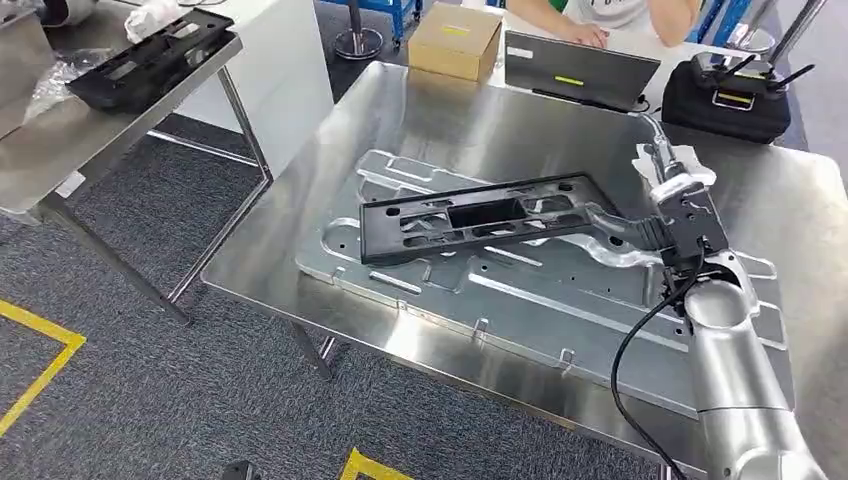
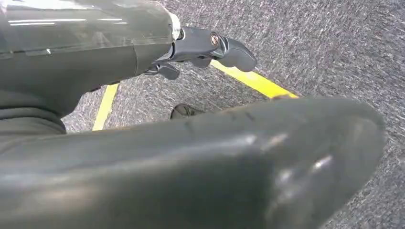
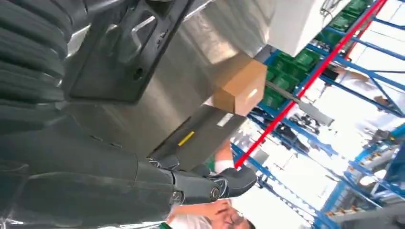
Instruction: Take the parts from the cabinet and place them on the table.
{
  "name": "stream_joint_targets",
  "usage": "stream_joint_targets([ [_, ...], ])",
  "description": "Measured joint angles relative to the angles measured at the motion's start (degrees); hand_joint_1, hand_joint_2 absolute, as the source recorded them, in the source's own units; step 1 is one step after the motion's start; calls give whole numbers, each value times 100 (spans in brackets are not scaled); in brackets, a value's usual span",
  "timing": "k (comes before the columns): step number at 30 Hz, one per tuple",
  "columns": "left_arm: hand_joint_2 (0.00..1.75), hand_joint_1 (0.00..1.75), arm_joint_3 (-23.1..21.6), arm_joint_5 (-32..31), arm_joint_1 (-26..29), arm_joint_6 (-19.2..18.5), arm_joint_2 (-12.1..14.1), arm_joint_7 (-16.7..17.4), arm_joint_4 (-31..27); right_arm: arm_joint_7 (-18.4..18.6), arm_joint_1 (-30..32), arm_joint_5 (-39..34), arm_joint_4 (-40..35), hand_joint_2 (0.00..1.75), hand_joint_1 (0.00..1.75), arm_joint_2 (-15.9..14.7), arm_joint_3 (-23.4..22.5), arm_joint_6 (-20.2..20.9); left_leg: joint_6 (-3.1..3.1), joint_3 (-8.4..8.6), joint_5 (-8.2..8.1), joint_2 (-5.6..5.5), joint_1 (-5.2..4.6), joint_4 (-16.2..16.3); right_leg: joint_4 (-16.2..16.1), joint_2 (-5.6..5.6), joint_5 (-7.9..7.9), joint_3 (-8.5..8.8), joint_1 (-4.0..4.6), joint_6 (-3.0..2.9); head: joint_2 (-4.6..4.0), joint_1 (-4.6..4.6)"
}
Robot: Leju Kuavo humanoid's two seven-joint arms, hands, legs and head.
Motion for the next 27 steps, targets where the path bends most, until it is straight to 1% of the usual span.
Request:
stream_joint_targets([
  [2,0,0,0,-2,1,22,0,0,2,-415,117,-421,-235,175,0,-2,-90,-307,5,-2,4,-5,0,3,0,-12,0,-2,-4,0,-2,0],
  [4,0,0,0,0,8,35,0,4,2,-709,349,-870,-812,175,0,-50,-247,-658,7,-10,5,-21,0,1,0,-29,-2,-2,-6,1,0,0],
  [6,0,0,0,13,15,63,0,4,2,-871,561,-1087,-1357,175,0,-113,-384,-934,8,-12,3,-21,0,1,0,-29,-2,-4,-7,1,0,0],
  [7,0,0,2,53,14,81,0,-2,2,-924,672,-1159,-1593,175,0,-140,-455,-1009,11,-12,0,-21,0,1,0,-25,-2,-5,-7,1,-2,0],
  [8,0,0,7,96,11,87,0,-11,0,-983,769,-1236,-1789,175,0,-162,-507,-1050,10,-12,-1,-20,0,0,0,-22,-3,-5,-7,1,0,0],
  [12,0,0,7,98,10,92,0,-15,0,-1002,800,-1270,-1848,175,0,-166,-524,-1048,10,-12,-2,-20,0,1,0,-22,-3,-5,-7,1,0,0],
  [14,0,0,11,107,10,98,0,-31,2,-1110,965,-1453,-2089,175,0,-188,-577,-977,13,-13,-6,-20,-2,6,-5,-22,-2,-5,-11,3,0,0],
  [15,0,0,46,201,11,120,0,-74,0,-1310,1267,-1664,-2487,0,0,-216,-608,-859,19,-14,-11,-21,-20,12,-5,-22,-5,-3,-13,7,-2,0],
  [16,0,0,131,265,10,164,0,-120,0,-1424,1688,-1848,-2869,0,0,-216,-614,-840,29,-16,-17,-21,-25,15,-5,-23,-6,-2,-17,9,0,0],
  [19,0,0,208,398,18,184,0,-138,2,-1374,2109,-2031,-3102,0,0,-214,-638,-858,45,-21,-28,-21,-31,33,-5,-24,-11,2,-21,30,0,0],
  [20,0,0,254,404,21,175,0,-138,0,-1380,2260,-2033,-3172,0,0,-212,-673,-873,61,-27,-35,-22,-36,40,-5,-25,-13,2,-25,41,0,0],
  [21,0,0,280,404,28,170,0,-138,0,-1389,2364,-2033,-3222,0,0,-210,-697,-886,72,-31,-38,-23,-42,43,-5,-26,-13,1,-29,48,0,0],
  [23,0,0,293,411,32,140,0,-140,0,-1387,2488,-2036,-3299,0,0,-210,-721,-897,102,-30,-10,-21,-57,44,-10,-20,18,0,-45,90,0,0],
  [24,0,0,297,424,27,112,-2,-153,0,-1387,2551,-2033,-3353,0,0,-208,-758,-931,134,-17,25,-15,-28,-18,-17,-18,20,7,-33,103,0,0],
  [25,0,0,302,430,23,107,-26,-166,0,-1387,2658,-2027,-3414,0,0,-203,-828,-980,141,19,81,10,29,-98,28,-17,-56,10,-43,126,-2,0],
  [26,0,0,308,457,16,109,-28,-173,0,-1391,2796,-2025,-3472,0,0,-197,-921,-1017,180,28,112,1,30,-148,195,-19,-222,-62,-37,174,0,2],
  [27,0,0,326,496,17,114,-35,-173,0,-1396,2947,-2027,-3520,0,0,-190,-1028,-1043,189,14,125,-3,35,-155,548,-16,-459,-222,-61,200,-2,0],
])
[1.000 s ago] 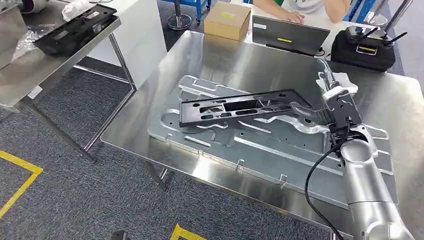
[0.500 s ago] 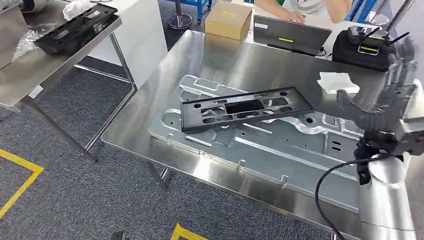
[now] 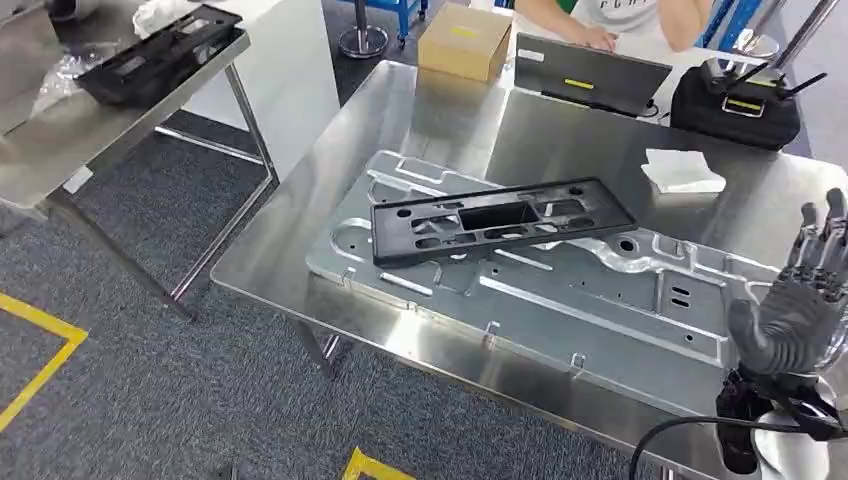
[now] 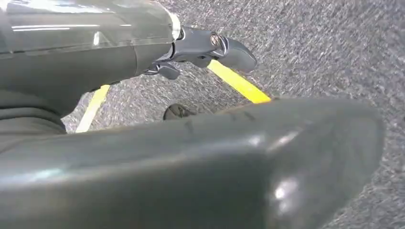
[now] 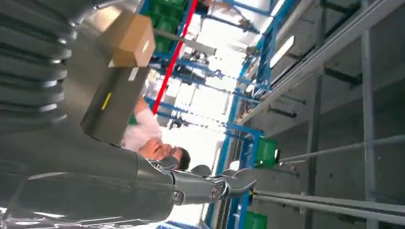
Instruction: Take the parts from the cabinet and place them on the table.
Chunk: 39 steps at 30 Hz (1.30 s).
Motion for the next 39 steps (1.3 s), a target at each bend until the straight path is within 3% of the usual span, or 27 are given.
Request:
stream_joint_targets([
  [2,0,0,35,0,26,28,-20,9,0,-64,465,-4,-109,0,0,67,-289,61,-10,-32,8,-20,8,10,872,-1,-398,-383,-68,67,0,2],
  [3,0,0,52,0,47,53,-22,22,2,-90,697,0,-151,0,0,131,-433,129,-17,-51,13,-22,14,25,1105,-2,-440,-491,-99,97,2,2],
  [4,0,0,63,0,66,65,-24,33,0,-107,912,52,-209,0,0,238,-637,199,-32,-71,19,-21,25,46,1055,-4,-339,-468,-139,131,0,4],
  [5,0,0,65,-5,73,66,-37,33,2,-109,1111,72,-271,0,0,330,-829,254,-55,-98,20,-21,45,74,740,-13,-128,-312,-182,172,2,2],
  [7,0,0,68,-13,71,52,-41,28,0,-107,1475,48,-378,0,0,492,-1233,368,-142,-167,6,-21,89,179,-351,-35,343,276,-264,264,2,4],
  [8,0,0,68,-15,69,48,-31,26,0,-107,1600,4,-395,0,0,560,-1417,422,-203,-191,5,-33,67,214,-445,-2,235,299,-225,244,4,0],
  [9,0,0,68,-15,72,39,-26,22,0,-116,1722,-28,-435,0,0,621,-1594,470,-246,-202,-1,-41,60,247,-488,46,334,270,-202,133,2,2],
  [12,0,0,68,-18,83,15,-26,17,2,-70,1919,-39,-498,0,0,773,-1949,516,-392,-205,101,-39,71,177,-429,45,405,207,-160,-32,0,-2],
  [13,0,0,68,-22,92,-17,-24,17,2,-13,1974,-26,-522,0,0,826,-2029,550,-427,-241,88,-30,105,204,-466,30,475,156,-198,-111,2,-2],
  [15,0,0,68,-35,78,-68,-15,4,2,74,2137,55,-597,0,0,969,-2264,731,-426,-435,-498,-10,106,705,-462,-3,562,45,-169,-195,2,-2],
  [17,0,0,65,-35,83,-118,-15,-18,2,147,2303,222,-610,0,0,1156,-2602,977,-440,-694,-1096,-10,100,1672,-455,-85,653,-86,-123,-240,2,-2],
  [18,0,0,65,-35,86,-131,-15,-22,2,175,2361,278,-610,0,0,1224,-2728,1043,-440,-731,-1240,-10,99,1976,-447,-118,697,-152,-96,-253,2,-2],
  [19,0,0,68,-35,86,-133,-13,-35,2,181,2408,334,-610,0,0,1296,-2867,1097,-426,-629,-1251,-10,97,1994,-439,-146,743,-219,-71,-257,2,-2],
  [20,0,0,68,-35,86,-133,-13,-39,2,192,2433,407,-610,0,0,1351,-2964,1121,-396,-368,-1158,-6,86,1719,-436,-177,788,-276,-51,-253,2,-2],
  [22,0,0,68,-33,75,-147,-13,-48,2,192,2439,895,-605,0,0,1445,-3119,1132,-294,425,-870,75,43,625,-436,-226,876,-364,-23,-238,2,-2],
  [23,0,0,68,-31,47,-153,-6,-50,-4,179,2430,1212,-574,0,0,1493,-3189,1115,-223,807,-844,270,-12,121,-420,-261,918,-368,-27,-225,2,-4],
  [24,0,0,68,-15,24,-157,-7,-50,-7,151,2436,1470,-509,0,0,1539,-3267,1093,-186,778,-820,290,-42,17,-429,-312,959,-382,7,-176,2,-2],
  [28,0,0,65,-35,59,-166,-28,-39,-2,3,2159,2069,405,0,0,1689,-3747,898,-52,680,-578,133,-65,-54,-529,-436,1161,-364,-24,-28,0,-2],
  [29,0,0,68,-48,49,-168,-44,-31,-4,-31,2061,2195,763,0,0,1690,-3922,874,-21,628,-470,122,-39,-75,-448,-277,948,-409,-71,15,2,-2],
  [30,0,0,68,-68,39,-166,-44,-9,-4,-72,1951,2308,1257,0,0,1681,-4156,827,28,537,-400,95,-36,-81,-225,-152,571,-472,-70,39,0,-2],
  [32,0,0,55,-125,53,-186,-61,2,-4,-216,1725,2548,2266,0,0,1589,-4632,676,48,348,-255,26,-49,-75,569,-83,-112,-648,-84,80,0,-2],
  [33,0,0,50,-129,56,-201,-68,2,-4,-304,1612,2684,2826,0,0,1513,-4875,565,46,265,-184,-23,-53,-60,931,-79,-272,-705,-84,91,0,-2],
  [34,0,0,48,-129,60,-208,-70,2,-4,-348,1527,2739,3342,0,0,1429,-5086,465,36,146,-113,-69,-53,-36,1138,-74,-227,-679,-85,100,2,-2],
  [36,0,0,48,-129,66,-216,-70,2,-4,-387,1424,2752,4137,0,0,1270,-5377,372,4,-73,-4,-173,-43,43,852,-53,176,-305,-90,95,2,-2],
  [37,0,0,48,-129,65,-216,-72,2,-4,-404,1384,2756,4438,0,0,1202,-5479,348,-25,-181,41,-227,-38,96,369,-3,337,67,-100,83,2,-2],
  [38,0,0,48,-129,56,-218,-79,2,-4,-411,1332,2761,4663,0,0,1150,-5553,341,-54,-261,82,-265,-37,150,-149,173,297,447,-120,70,2,-2],
  [39,0,0,48,-127,45,-219,-81,2,-7,-413,1274,2765,4866,0,0,1099,-5613,339,-93,-337,117,-299,-63,197,-623,423,46,722,-113,32,2,-2],
])
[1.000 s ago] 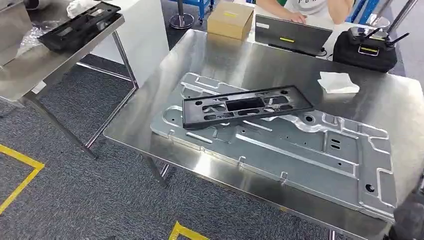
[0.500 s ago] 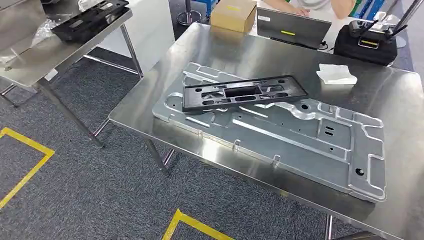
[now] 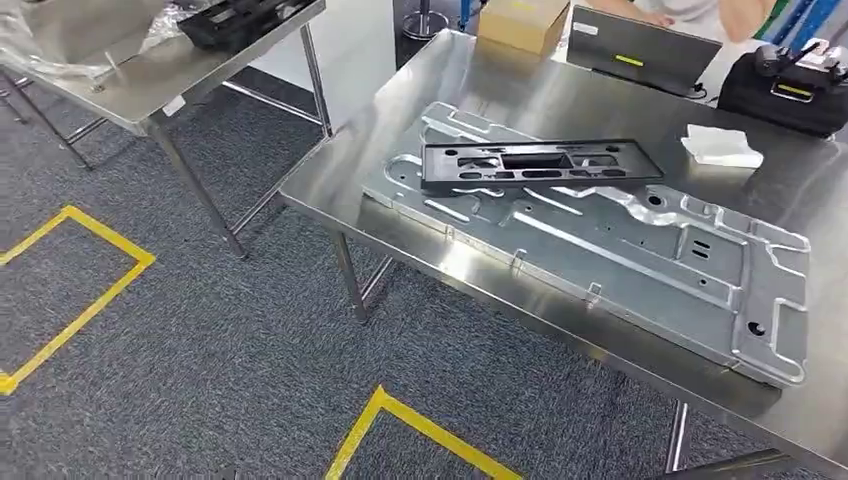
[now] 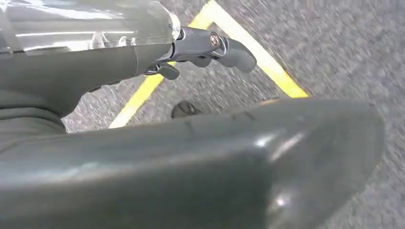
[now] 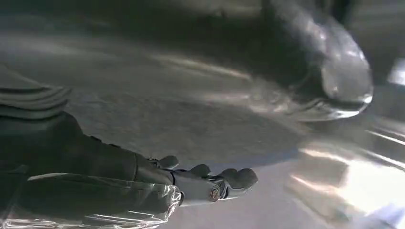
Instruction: Take the parts from the cabinet and place them on the table.
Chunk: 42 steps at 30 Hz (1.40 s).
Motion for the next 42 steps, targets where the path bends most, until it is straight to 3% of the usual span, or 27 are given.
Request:
stream_joint_targets([
  [4,0,0,-2,-2,26,0,0,-4,2,-11,-69,9,538,0,0,-79,-168,-11,-160,-48,241,-202,-2,-58,18,-198,155,-134,13,-188,0,-13],
  [5,0,0,-2,-2,44,0,2,-4,7,-13,-118,9,615,0,0,-96,-188,-13,-152,-95,98,-97,32,35,3,-296,233,-196,1,-256,0,-11],
  [6,0,0,-2,-2,22,0,2,-7,7,-9,-130,32,681,0,0,-100,-208,-72,-154,-188,-284,60,26,282,-1,-333,298,-270,3,-313,-2,-11],
  [8,0,0,-2,7,16,0,0,-22,4,24,-154,175,1012,0,0,-164,-310,-293,-204,-369,-995,212,53,1063,3,-486,416,-420,29,-325,-2,-13],
  [9,0,0,-2,11,15,2,-2,-35,7,24,-178,296,1237,0,0,-208,-367,-462,-236,-430,-1191,237,69,1489,16,-572,483,-512,39,-324,-2,-11],
  [10,0,0,-2,31,18,15,-9,-50,7,30,-215,465,1508,0,0,-260,-404,-681,-254,-421,-1165,253,86,1770,24,-647,551,-610,50,-317,-2,-11],
  [11,0,0,-2,46,22,39,-9,-61,7,77,-263,606,1766,0,0,-308,-415,-846,-269,-311,-963,266,95,1821,33,-719,618,-711,57,-307,-2,-11],
  [13,0,0,11,153,17,124,-26,-105,4,227,-356,849,2240,0,0,-421,-437,-1048,-259,213,-559,323,99,1311,64,-838,739,-903,63,-273,0,-11],
  [14,0,0,24,190,3,164,-37,-131,2,346,-402,956,2444,0,0,-466,-439,-1139,-232,652,-583,454,95,782,88,-880,795,-972,65,-252,0,-11],
  [15,0,0,35,249,-14,212,-57,-151,-18,471,-439,1079,2608,0,0,-520,-439,-1217,-196,1115,-807,673,71,232,121,-918,835,-985,81,-223,0,-13],
  [16,0,0,59,260,-43,269,-61,-170,-26,622,-440,1227,2802,0,0,-550,-439,-1289,-149,1425,-999,715,21,-318,136,-985,870,-1016,88,-177,0,-11],
  [19,0,0,124,358,9,382,-101,-208,-26,1109,-547,1592,3206,0,0,-658,-428,-1388,12,1270,-917,589,-19,-337,102,-1162,1047,-1027,47,-61,0,-7],
  [20,0,0,162,374,35,402,-147,-216,-22,1277,-560,1723,3331,0,0,-693,-402,-1405,67,1211,-805,575,14,-357,153,-1041,974,-1064,10,-6,0,-11],
  [22,0,0,197,437,41,428,-164,-247,-22,1552,-526,1878,3527,0,0,-701,-321,-1403,144,1049,-670,501,2,-348,574,-641,255,-1176,-5,40,0,-9],
  [24,0,0,205,431,59,433,-201,-267,-22,1821,-492,1991,3647,0,0,-706,-266,-1394,173,826,-508,380,-26,-341,1408,-501,-382,-1326,0,45,0,-9],
  [25,0,0,205,431,56,431,-212,-277,-22,1918,-497,2024,3695,0,0,-706,-238,-1388,172,724,-436,332,-35,-326,1688,-486,-456,-1348,4,38,0,-11],
  [27,0,0,210,417,60,422,-212,-304,-22,2250,-505,2184,3813,0,0,-690,-153,-1248,145,477,-291,204,-39,-257,1666,-474,-46,-1091,10,10,-2,-9],
  [29,0,0,210,409,60,439,-219,-319,-22,2858,-508,2486,3905,0,0,-682,18,-937,108,258,-189,77,-36,-151,842,-363,320,-425,9,-44,0,-11],
  [30,0,0,210,393,54,452,-230,-321,-22,3072,-511,2604,3931,0,0,-677,103,-799,85,186,-152,44,-28,-98,322,-134,145,-82,8,-97,0,-11],
  [31,0,0,210,376,42,477,-234,-326,-22,3183,-503,2682,3958,0,0,-662,182,-703,57,146,-111,-4,-61,-55,-70,-75,-8,129,15,-113,0,-11],
  [34,0,0,212,310,66,512,-232,-337,-22,3384,-531,2837,4034,0,0,-618,317,-562,-66,73,39,-135,-42,-106,-120,-222,-4,79,60,-188,0,-13],
  [35,0,0,212,295,72,544,-227,-337,-22,3526,-528,2958,4052,0,0,-585,383,-423,-94,33,67,-168,-38,-92,-181,-296,76,49,-19,-253,0,-11],
  [36,0,0,203,263,73,562,-223,-326,-22,3690,-542,3102,4071,0,0,-566,466,-220,-110,-30,-116,0,-31,30,-186,-363,126,13,-1,-288,0,-13],
  [37,0,0,192,196,72,575,-223,-308,-22,3863,-539,3273,4084,0,0,-540,585,3,-134,-132,-475,117,-16,324,-183,-416,174,-34,8,-330,-2,-15],
  [39,0,0,155,92,68,577,-212,-328,-22,4078,-496,3497,4115,0,0,-457,839,240,-206,-365,-1067,211,34,1174,-177,-563,256,-132,29,-330,0,-15],
  [40,0,0,142,68,68,575,-212,-339,-22,4117,-491,3523,4128,0,0,-413,926,316,-239,-446,-1132,229,55,1533,-164,-635,288,-188,30,-320,-2,-15],
  [42,0,0,120,4,74,577,-205,-306,-22,4188,-501,3650,4146,0,0,-306,1050,404,-290,-301,-827,267,103,1621,-134,-773,346,-301,26,-291,0,-15],
])
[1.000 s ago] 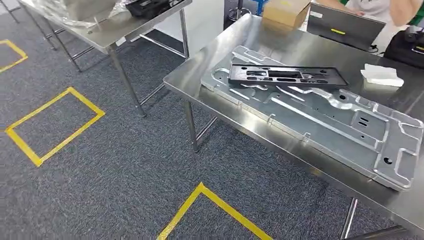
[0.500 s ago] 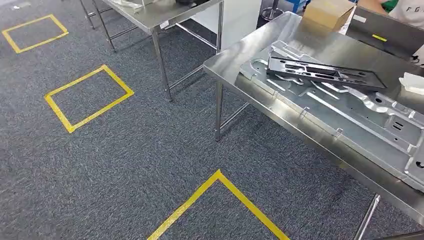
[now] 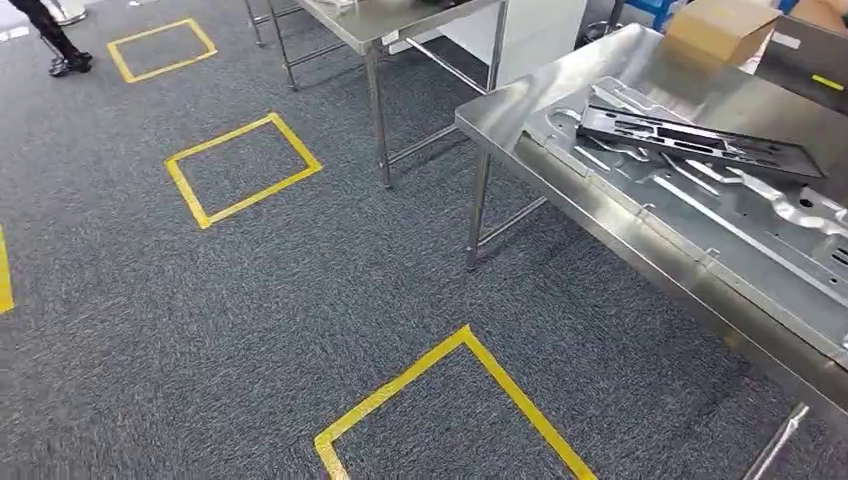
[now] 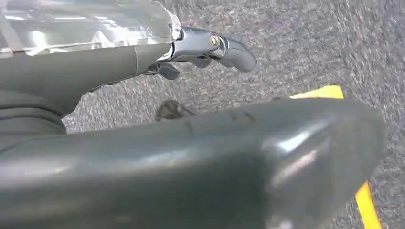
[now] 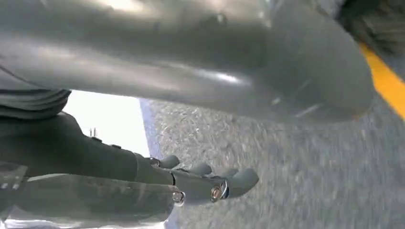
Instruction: Take the parts from the cabinet and place them on the table.
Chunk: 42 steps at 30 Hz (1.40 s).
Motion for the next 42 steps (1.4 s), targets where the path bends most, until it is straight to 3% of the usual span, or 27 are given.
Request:
stream_joint_targets([
  [2,0,0,-50,-7,-6,2,13,35,0,17,-7,78,13,0,0,107,142,57,-10,662,274,138,28,-895,33,-117,34,-68,-9,48,-2,0],
  [3,0,0,-75,-7,-18,2,13,44,-2,22,-18,87,20,0,0,142,188,68,-4,1055,246,362,28,-1418,56,-165,43,-58,-2,70,0,0],
  [4,0,0,-88,-9,-42,2,15,46,-2,22,-4,94,24,0,0,175,218,72,18,1291,175,489,-7,-1750,94,-207,28,-99,22,109,-2,0],
  [8,0,0,-120,-33,-20,48,22,63,0,22,-86,118,35,0,0,234,293,100,250,1171,181,311,-40,-1853,124,-420,84,-106,16,263,0,2],
  [9,0,0,-125,-81,-10,72,24,70,0,44,-93,184,35,0,0,240,323,114,307,1167,221,286,-26,-1866,231,-171,-29,-143,-25,311,0,2],
  [10,0,0,-131,-116,-8,98,30,72,0,91,-84,268,39,0,0,275,369,116,353,1123,249,246,-31,-1864,529,66,-279,-280,-27,314,0,2],
  [12,0,0,-162,-125,-20,111,33,72,0,201,-59,428,42,0,0,328,444,52,415,1055,299,152,-67,-1859,1395,249,-745,-676,-25,316,0,2],
  [13,0,0,-195,-138,-20,118,39,72,0,280,-44,538,46,0,0,371,516,-11,428,1011,325,78,-91,-1847,1810,272,-877,-862,-25,308,0,2],
  [14,0,0,-223,-185,-15,135,46,70,0,324,-27,612,52,0,0,420,586,-55,430,983,342,0,-110,-1837,1941,280,-851,-919,-22,291,0,0],
  [15,0,0,-238,-199,-9,160,46,65,0,371,-24,666,59,0,0,463,664,-98,429,970,351,-65,-123,-1826,1785,291,-683,-837,-12,265,0,2],
  [17,0,0,-258,-203,-6,179,50,65,0,385,-29,703,66,0,0,546,754,-144,423,969,359,-183,-146,-1802,919,364,-181,-405,41,168,0,2],
  [18,0,0,-260,-203,-14,184,50,63,0,398,-28,703,66,0,0,564,782,-173,420,971,361,-230,-150,-1796,408,529,47,-155,69,74,0,2],
  [19,0,0,-262,-205,-28,206,37,59,0,411,-30,690,66,0,0,568,795,-221,392,945,368,-262,-177,-1778,209,712,-25,-78,70,-23,0,0],
  [23,0,0,-311,-267,-29,278,42,30,0,435,-67,660,66,0,0,653,804,-409,253,863,448,-441,-110,-1820,34,545,55,-46,103,-52,0,0],
  [24,0,0,-324,-291,-21,284,48,31,0,437,-71,660,66,0,0,680,808,-426,260,850,403,-295,-110,-1726,-78,455,122,10,32,-23,0,0],
  [25,0,0,-332,-302,-27,293,52,28,0,439,-58,655,66,0,0,695,808,-448,224,739,235,-125,-119,-1533,-118,418,131,28,34,-45,0,0],
  [26,0,0,-354,-306,-43,304,55,26,0,444,-52,636,66,0,0,703,806,-478,183,536,-11,-71,-94,-1131,-117,345,135,18,30,-53,0,0],
  [28,0,0,-378,-310,-47,332,72,28,0,459,-50,557,68,0,0,721,804,-542,95,108,-392,-48,-29,-246,-109,207,126,6,30,-51,0,0],
  [29,0,0,-389,-319,-38,339,81,45,0,483,-52,529,68,0,0,734,804,-568,57,-5,-414,-38,6,-9,-100,144,119,0,21,-38,0,0],
  [31,0,0,-411,-402,-24,358,98,135,0,546,-55,413,68,0,0,756,780,-599,-19,211,-82,13,76,-423,-61,39,87,5,-13,14,0,0],
  [32,0,0,-431,-446,-32,358,112,208,0,577,-56,338,68,0,0,771,747,-603,-66,527,213,85,111,-1023,-5,-21,49,6,-50,68,0,0],
  [33,0,0,-470,-501,-41,354,118,271,0,599,-57,279,68,0,0,776,719,-606,-115,799,408,253,140,-1522,62,-64,3,2,-58,129,0,0],
  [34,0,0,-518,-544,-58,334,111,326,0,608,-54,216,66,0,0,769,681,-617,-113,841,279,367,86,-1617,116,-92,-44,-30,-14,191,0,0],
  [35,0,0,-558,-601,-67,317,114,361,0,623,-56,148,68,0,0,771,627,-632,15,832,322,271,105,-1639,169,-107,-73,-37,-3,231,-2,4],
  [39,0,0,-722,-780,-40,120,208,290,0,732,-83,-62,68,0,0,822,439,-676,200,779,348,127,78,-1631,171,-155,-105,-17,-66,349,0,7],
  [40,0,0,-771,-841,-44,75,216,240,0,765,-74,-98,68,0,0,826,393,-689,230,771,366,97,70,-1641,354,42,-281,-85,-75,347,0,7],
  [42,0,0,-850,-870,-64,22,234,190,0,765,-46,-147,68,0,0,841,301,-682,277,732,388,16,39,-1649,1220,234,-767,-509,-57,314,0,7],
])
